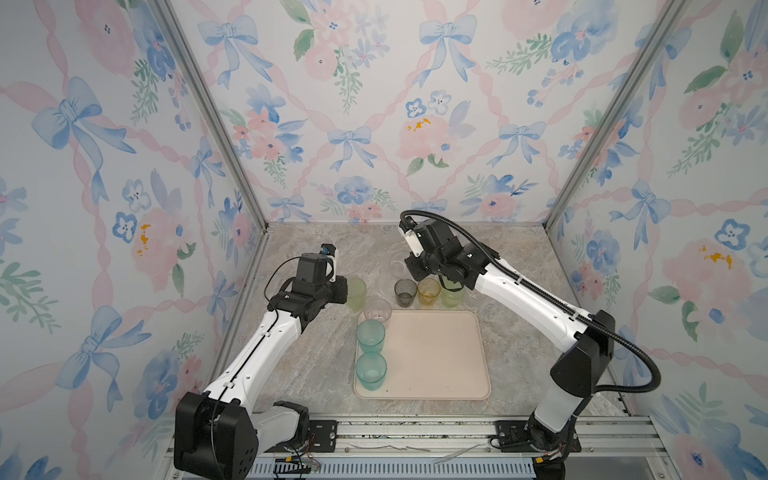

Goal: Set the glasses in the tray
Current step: 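Carry the frosted cup with the right gripper toward the tray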

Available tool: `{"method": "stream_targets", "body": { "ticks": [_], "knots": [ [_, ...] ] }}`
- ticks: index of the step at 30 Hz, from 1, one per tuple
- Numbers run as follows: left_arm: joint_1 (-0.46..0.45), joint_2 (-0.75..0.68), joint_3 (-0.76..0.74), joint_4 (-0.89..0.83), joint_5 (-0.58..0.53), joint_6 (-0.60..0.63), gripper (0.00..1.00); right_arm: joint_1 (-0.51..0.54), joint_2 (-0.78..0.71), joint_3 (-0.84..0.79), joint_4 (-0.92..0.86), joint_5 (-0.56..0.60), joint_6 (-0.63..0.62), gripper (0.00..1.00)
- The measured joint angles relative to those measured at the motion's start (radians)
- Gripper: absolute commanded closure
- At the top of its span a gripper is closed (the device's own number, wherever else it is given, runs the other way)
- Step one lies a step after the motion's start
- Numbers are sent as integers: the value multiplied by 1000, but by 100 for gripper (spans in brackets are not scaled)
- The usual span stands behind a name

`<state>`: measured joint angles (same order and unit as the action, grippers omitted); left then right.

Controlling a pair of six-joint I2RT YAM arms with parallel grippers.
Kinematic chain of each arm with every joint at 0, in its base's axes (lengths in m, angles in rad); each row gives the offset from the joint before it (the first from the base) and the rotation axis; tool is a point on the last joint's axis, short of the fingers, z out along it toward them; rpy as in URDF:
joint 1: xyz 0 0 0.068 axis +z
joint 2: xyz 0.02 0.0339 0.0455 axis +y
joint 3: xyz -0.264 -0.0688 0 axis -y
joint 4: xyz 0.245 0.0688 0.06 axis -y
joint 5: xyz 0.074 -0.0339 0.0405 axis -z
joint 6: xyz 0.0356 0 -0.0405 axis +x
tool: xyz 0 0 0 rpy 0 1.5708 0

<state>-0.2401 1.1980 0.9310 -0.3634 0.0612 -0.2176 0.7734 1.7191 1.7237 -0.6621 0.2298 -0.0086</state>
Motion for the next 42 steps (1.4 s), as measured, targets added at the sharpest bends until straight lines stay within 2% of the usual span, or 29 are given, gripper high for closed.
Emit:
{"method": "stream_targets", "body": {
  "ticks": [6,11,16,23,31,42],
  "knots": [
    [0,10,0,18,1,-1,75,0,-157,-115,-56,10,11,97],
    [-8,28,0,53,3,-2,75,2,-180,-186,-109,10,35,96],
    [-45,56,0,72,-1,-4,75,19,-147,-240,-147,-18,62,96],
    [-92,79,6,78,-31,-4,75,29,-45,-235,-151,-73,84,96],
    [-101,79,12,80,-54,-3,75,29,87,-206,-164,-107,87,95],
    [-101,79,12,80,-57,0,75,16,135,-171,-164,-157,88,95]
  ]
}}
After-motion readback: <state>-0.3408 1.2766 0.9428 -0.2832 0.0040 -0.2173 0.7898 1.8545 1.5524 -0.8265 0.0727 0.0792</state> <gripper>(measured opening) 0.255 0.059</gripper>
